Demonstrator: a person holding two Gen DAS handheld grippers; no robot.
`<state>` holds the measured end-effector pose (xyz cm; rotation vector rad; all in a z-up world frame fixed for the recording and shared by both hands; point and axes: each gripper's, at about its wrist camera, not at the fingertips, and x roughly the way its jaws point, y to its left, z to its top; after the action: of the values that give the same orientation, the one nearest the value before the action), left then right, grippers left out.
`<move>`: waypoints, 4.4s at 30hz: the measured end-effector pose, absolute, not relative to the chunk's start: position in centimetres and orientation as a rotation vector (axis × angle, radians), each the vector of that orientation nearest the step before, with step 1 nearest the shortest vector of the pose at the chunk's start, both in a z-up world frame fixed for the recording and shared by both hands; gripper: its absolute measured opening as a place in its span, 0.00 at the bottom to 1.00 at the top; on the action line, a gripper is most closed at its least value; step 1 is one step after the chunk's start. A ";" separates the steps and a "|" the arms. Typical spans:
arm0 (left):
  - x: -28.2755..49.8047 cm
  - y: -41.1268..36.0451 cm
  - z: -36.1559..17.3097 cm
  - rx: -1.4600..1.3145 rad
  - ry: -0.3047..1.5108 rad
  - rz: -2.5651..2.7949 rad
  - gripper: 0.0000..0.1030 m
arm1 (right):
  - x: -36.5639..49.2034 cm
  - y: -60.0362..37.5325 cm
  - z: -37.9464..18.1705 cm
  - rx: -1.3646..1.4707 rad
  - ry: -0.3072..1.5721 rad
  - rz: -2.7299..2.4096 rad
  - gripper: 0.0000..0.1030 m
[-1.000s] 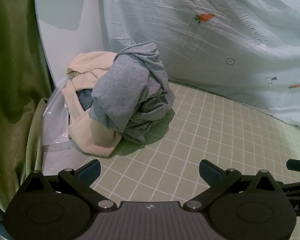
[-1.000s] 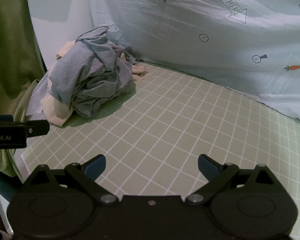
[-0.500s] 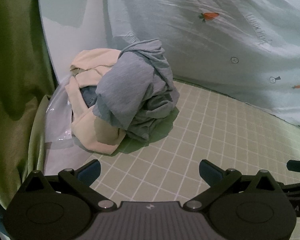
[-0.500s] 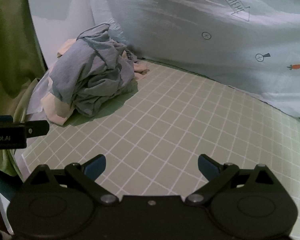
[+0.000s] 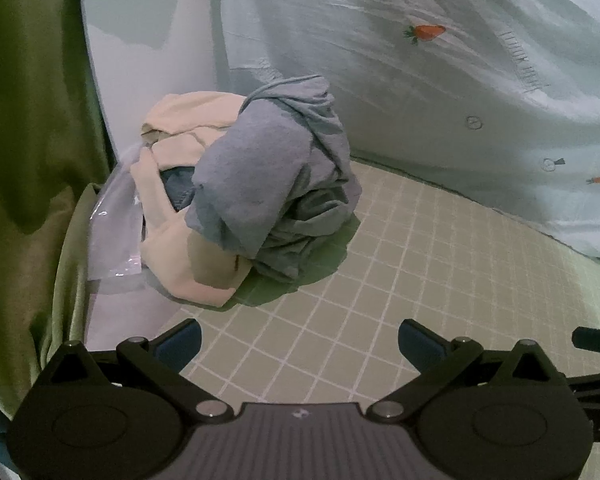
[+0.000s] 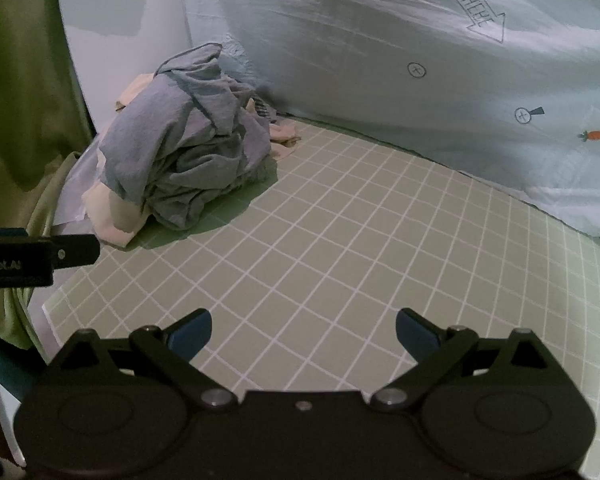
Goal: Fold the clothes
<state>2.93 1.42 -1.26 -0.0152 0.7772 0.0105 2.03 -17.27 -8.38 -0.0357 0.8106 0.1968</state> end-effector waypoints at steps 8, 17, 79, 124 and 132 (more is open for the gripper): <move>3.8 2.4 -1.5 -0.047 0.799 0.031 1.00 | 3.2 -17.0 -8.7 -0.035 0.820 0.200 0.97; 7.4 4.5 -0.9 -0.103 0.780 0.050 1.00 | 7.9 -15.7 -8.5 -0.032 0.817 0.225 0.96; 0.8 -23.2 -6.5 -0.142 0.965 -0.306 0.52 | -9.2 -52.4 -5.4 0.248 0.606 -0.424 0.03; 6.2 -18.6 -5.2 -0.367 0.906 0.026 0.07 | -10.2 -62.5 -7.7 0.230 0.654 -0.644 0.04; 4.2 -18.8 -7.3 -0.335 1.007 0.053 0.28 | -12.6 -61.2 -9.3 0.327 0.683 -0.641 0.42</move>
<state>4.23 -18.83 -7.29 -0.3349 1.0065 0.0534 -12.60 -61.17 -9.27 0.3269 0.6825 -0.6412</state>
